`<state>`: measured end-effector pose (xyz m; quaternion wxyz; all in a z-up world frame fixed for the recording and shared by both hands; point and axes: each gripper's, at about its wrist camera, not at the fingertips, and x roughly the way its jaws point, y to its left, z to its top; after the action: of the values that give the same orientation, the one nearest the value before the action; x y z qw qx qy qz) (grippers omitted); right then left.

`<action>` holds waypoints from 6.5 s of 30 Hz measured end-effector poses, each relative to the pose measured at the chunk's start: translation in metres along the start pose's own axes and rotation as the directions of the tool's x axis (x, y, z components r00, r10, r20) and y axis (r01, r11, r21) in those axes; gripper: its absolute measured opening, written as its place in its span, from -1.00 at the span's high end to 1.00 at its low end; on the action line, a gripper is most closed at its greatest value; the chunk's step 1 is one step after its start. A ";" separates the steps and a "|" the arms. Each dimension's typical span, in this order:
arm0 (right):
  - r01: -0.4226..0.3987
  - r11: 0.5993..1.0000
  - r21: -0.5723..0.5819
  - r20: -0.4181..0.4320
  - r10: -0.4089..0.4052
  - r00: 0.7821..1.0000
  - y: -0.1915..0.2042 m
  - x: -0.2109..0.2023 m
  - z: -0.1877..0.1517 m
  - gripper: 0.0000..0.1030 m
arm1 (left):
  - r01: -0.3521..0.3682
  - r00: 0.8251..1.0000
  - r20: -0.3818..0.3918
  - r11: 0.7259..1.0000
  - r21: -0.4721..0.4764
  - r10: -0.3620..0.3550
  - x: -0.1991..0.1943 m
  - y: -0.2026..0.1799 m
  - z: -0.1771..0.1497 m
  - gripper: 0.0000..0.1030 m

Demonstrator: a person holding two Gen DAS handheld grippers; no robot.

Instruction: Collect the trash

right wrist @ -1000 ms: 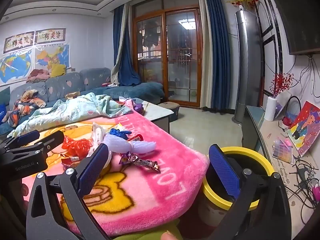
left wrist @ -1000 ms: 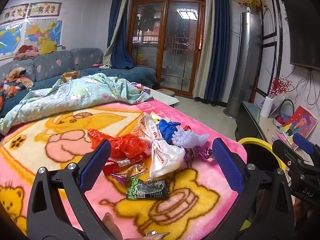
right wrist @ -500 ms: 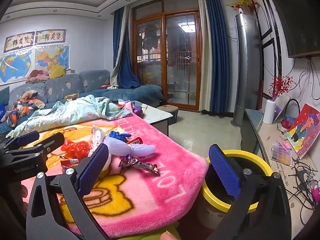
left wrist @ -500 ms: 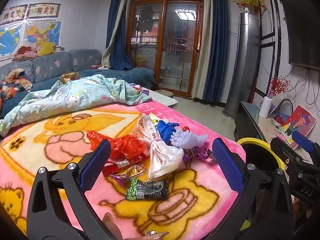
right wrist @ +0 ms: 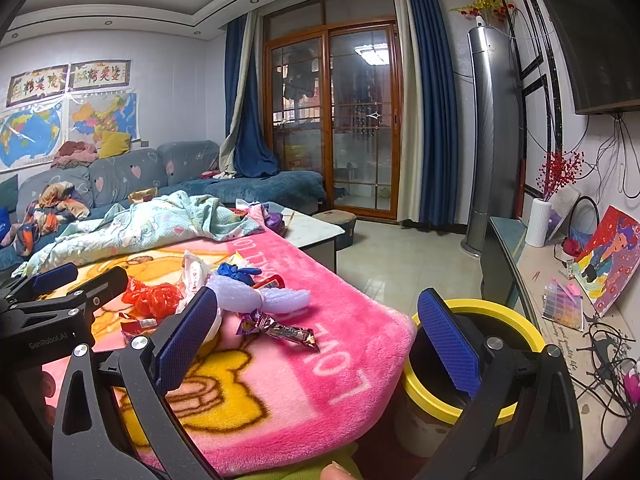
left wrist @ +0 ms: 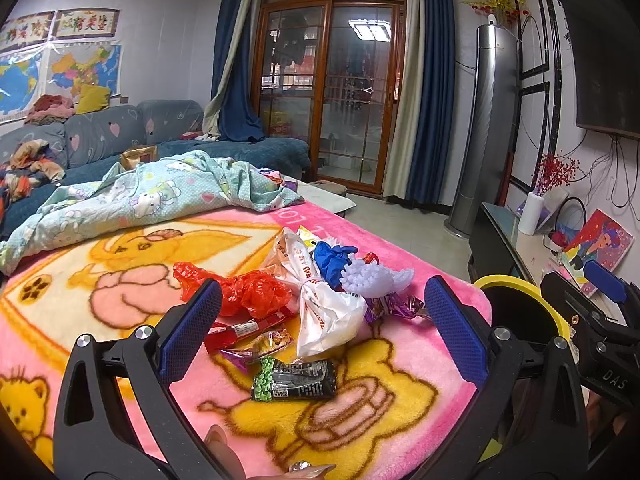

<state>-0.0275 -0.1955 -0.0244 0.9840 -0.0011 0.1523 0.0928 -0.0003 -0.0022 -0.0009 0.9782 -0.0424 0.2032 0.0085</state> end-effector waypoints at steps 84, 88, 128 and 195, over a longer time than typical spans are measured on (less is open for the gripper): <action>-0.389 0.898 -0.206 -0.424 0.277 0.863 0.028 0.154 -0.037 0.47 | -0.070 0.914 -0.381 0.868 -0.491 -0.141 0.176 0.180 -0.016 -0.45; -0.421 0.898 -0.127 -0.432 0.332 0.839 0.019 0.147 -0.032 0.48 | -0.042 0.911 -0.369 0.847 -0.530 -0.186 0.175 0.181 -0.020 -0.42; -0.247 0.963 0.107 -0.236 0.266 0.935 -0.072 0.115 0.033 0.49 | 0.270 0.939 -0.162 0.942 -0.201 -0.303 0.104 0.031 0.071 0.74; 0.159 0.957 0.241 -0.228 -0.104 0.968 -0.184 0.110 0.018 -0.37 | 0.335 0.926 -0.199 0.941 0.041 -0.321 0.156 -0.127 0.038 -0.79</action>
<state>0.1141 -0.3555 -0.0452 0.9578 0.1064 0.2669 0.0058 0.1622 -0.1256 -0.0186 0.9430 -0.0400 0.2853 -0.1668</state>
